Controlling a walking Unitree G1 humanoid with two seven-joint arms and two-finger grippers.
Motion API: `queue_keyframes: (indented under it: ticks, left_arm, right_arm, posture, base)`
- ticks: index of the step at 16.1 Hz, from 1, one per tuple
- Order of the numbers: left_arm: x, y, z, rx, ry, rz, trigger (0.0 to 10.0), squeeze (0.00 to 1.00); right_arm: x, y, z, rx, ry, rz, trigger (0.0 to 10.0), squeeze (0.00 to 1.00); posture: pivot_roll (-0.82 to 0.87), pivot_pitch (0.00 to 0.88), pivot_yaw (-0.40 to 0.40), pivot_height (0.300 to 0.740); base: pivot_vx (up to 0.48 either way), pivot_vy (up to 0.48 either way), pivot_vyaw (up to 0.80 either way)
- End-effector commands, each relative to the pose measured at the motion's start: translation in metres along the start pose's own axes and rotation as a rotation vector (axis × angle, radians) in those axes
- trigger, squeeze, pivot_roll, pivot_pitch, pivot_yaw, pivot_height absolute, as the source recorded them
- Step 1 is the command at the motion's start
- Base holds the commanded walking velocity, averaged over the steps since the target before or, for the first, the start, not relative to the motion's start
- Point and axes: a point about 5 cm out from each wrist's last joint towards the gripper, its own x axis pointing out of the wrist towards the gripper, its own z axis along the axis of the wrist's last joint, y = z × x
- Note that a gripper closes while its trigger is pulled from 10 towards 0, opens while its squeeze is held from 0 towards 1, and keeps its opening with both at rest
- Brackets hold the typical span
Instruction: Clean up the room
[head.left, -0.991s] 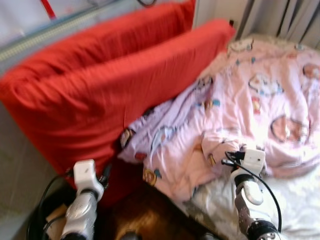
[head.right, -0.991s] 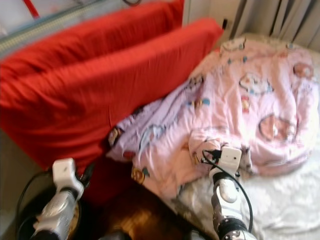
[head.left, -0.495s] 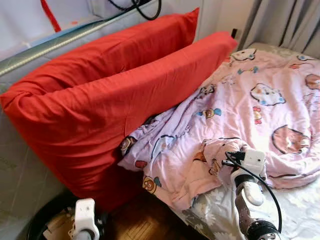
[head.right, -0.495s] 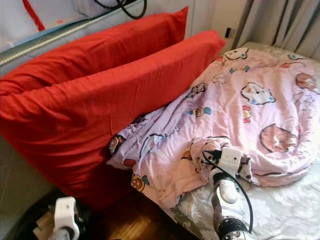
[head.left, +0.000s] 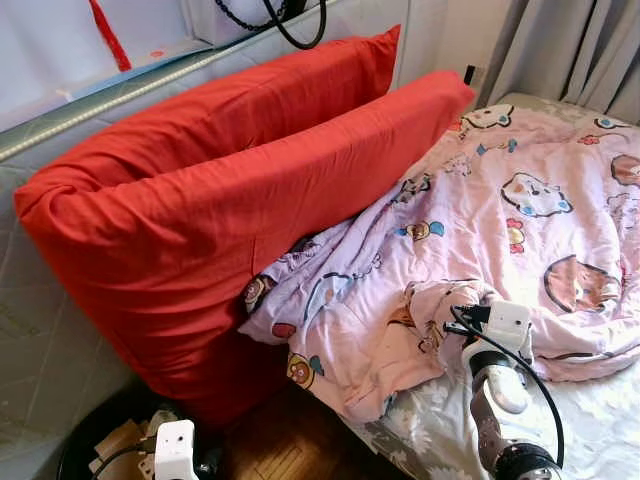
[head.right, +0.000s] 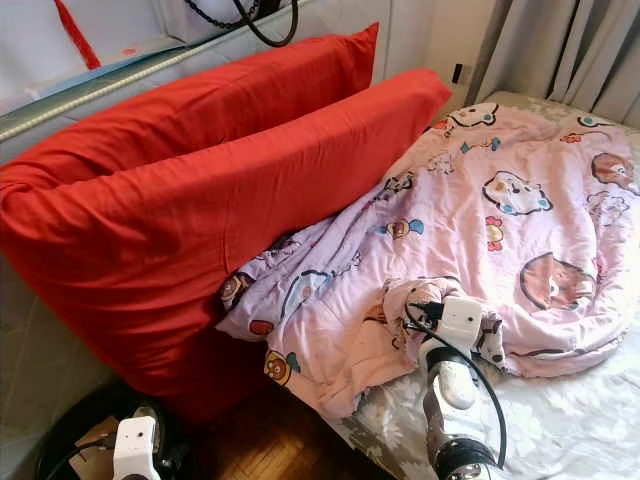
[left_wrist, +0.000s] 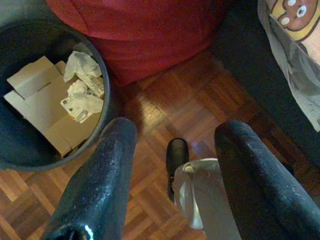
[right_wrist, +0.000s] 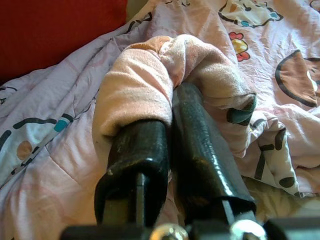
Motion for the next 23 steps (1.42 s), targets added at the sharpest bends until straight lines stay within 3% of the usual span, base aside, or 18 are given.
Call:
queue_keyframes:
  ticks: [1, 6, 23]
  left_arm:
    - [-0.005, 0.004, -0.013, 0.020, 0.051, 0.002, 10.0, 0.00]
    - [-0.007, 0.010, -0.021, 0.013, 0.088, 0.012, 10.0, 0.00]
    - [-0.012, 0.006, -0.035, 0.015, 0.147, 0.014, 10.0, 0.00]
  right_arm:
    - [-0.002, 0.000, -0.003, -0.007, 0.011, -0.001, 10.0, 0.00]
    - [-0.003, -0.001, -0.003, -0.009, 0.004, -0.014, 10.0, 0.00]
    - [-0.004, -0.002, -0.004, -0.006, 0.006, -0.031, 10.0, 0.00]
  posture:
    - [0.08, 0.155, 0.021, 0.740]
    - [0.08, 0.169, 0.026, 0.740]
    - [0.08, 0.150, 0.031, 0.740]
  base:
    - [0.000, 0.000, 0.00]
    - [0.000, 0.000, 0.00]
    - [-0.141, 0.000, 0.00]
